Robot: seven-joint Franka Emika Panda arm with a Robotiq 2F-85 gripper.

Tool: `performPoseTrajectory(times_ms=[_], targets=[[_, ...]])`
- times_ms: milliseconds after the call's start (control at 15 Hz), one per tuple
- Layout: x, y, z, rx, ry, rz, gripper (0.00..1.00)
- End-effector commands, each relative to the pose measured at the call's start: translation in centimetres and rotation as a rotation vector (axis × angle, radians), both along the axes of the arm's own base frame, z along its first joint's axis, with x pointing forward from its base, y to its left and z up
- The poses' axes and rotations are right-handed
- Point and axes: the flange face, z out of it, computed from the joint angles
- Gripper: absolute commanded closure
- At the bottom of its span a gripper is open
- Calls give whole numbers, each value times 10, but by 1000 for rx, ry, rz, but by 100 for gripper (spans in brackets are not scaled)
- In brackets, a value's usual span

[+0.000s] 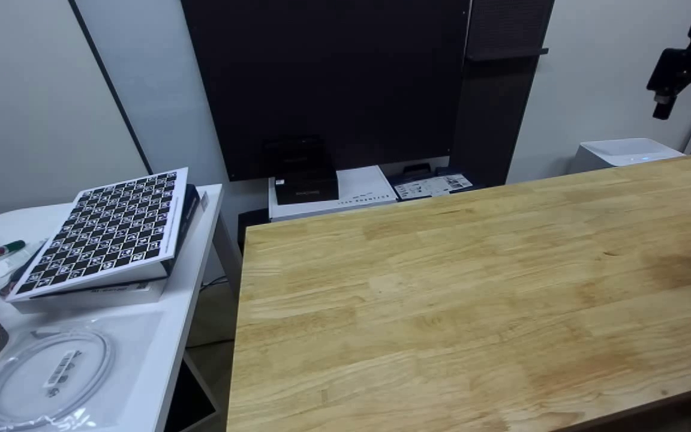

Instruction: Put the spoon in the mug

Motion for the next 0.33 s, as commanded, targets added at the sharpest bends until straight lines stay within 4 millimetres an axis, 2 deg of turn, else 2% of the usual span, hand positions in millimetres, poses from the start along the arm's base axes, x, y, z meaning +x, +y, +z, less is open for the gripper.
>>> performPoseTrajectory(times_ms=[0,267], targets=[[-3,1,1,0,-14,3,0],[-6,1,4,2,-25,5,0]])
